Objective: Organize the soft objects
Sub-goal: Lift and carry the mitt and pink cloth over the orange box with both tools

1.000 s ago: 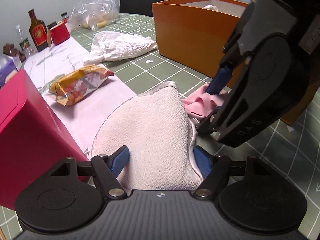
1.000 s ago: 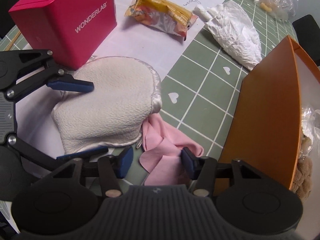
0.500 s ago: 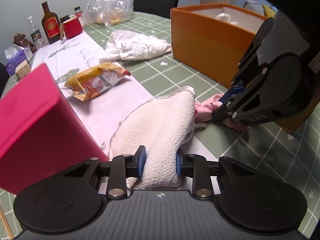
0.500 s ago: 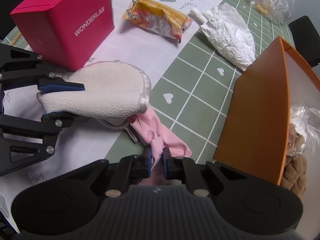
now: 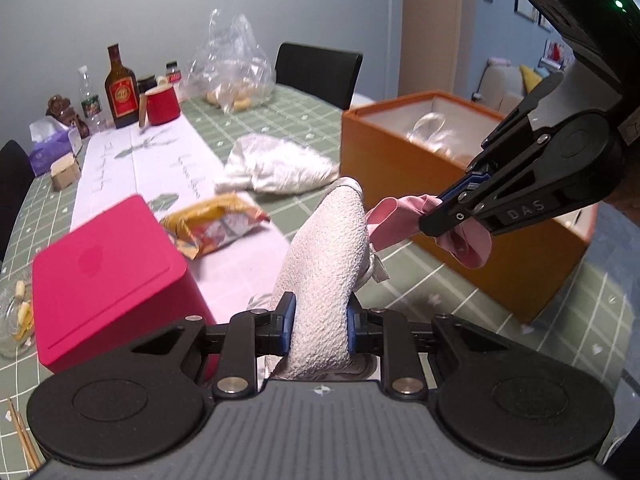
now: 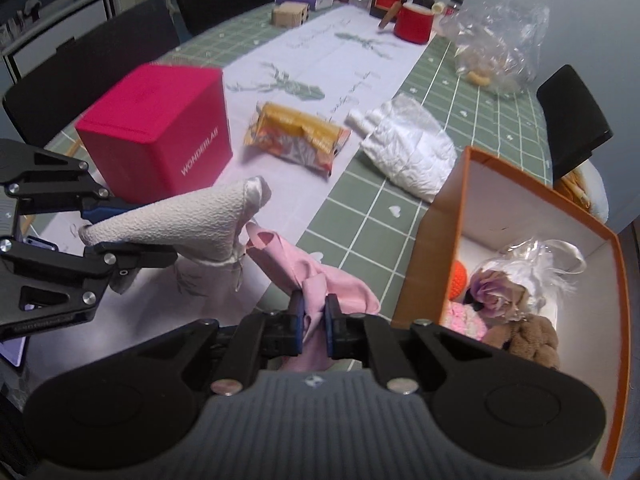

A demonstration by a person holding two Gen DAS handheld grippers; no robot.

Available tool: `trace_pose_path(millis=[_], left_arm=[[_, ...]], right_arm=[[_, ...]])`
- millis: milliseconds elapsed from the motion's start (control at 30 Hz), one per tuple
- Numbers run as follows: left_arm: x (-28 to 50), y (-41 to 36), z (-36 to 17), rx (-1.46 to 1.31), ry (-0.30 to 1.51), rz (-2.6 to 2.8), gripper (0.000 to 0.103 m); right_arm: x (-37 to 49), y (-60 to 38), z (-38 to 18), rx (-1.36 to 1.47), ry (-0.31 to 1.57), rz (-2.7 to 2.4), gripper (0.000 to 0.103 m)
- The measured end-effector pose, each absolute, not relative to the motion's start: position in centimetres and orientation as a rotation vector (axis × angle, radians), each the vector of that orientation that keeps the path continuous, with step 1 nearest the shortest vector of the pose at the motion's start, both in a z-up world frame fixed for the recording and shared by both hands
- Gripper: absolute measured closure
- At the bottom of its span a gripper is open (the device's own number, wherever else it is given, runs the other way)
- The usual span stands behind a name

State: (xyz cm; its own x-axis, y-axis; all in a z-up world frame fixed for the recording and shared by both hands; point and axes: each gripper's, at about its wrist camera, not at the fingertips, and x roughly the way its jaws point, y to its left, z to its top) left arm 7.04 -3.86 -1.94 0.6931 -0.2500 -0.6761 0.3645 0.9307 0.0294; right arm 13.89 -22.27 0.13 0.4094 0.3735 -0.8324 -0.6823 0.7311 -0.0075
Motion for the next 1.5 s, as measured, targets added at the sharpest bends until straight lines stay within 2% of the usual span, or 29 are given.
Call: trace_pose_path(millis=[400, 800, 1167, 1500], left_arm=[[6.2, -5.6, -0.3, 0.158, 0.671, -0.394, 0.076], [7.3, -8.9, 2.1, 0.195, 0.626, -0.408, 0.076], [10.6, -16.1, 6.0, 0.303, 0.551, -0.460, 0.076], [14.0, -21.4, 4.4, 0.422, 0.553, -0.457, 0.076]], right_arm=[[12.3, -30.2, 5.5, -0.209, 0.791, 0.599, 0.095], [12.4, -37.0, 6.2, -0.092, 0.754, 0.511, 0.095], [13.4, -39.8, 6.4, -0.025, 0.725, 0.432, 0.095], [15.6, -41.5, 5.0, 0.010, 0.747, 0.350, 0.095]])
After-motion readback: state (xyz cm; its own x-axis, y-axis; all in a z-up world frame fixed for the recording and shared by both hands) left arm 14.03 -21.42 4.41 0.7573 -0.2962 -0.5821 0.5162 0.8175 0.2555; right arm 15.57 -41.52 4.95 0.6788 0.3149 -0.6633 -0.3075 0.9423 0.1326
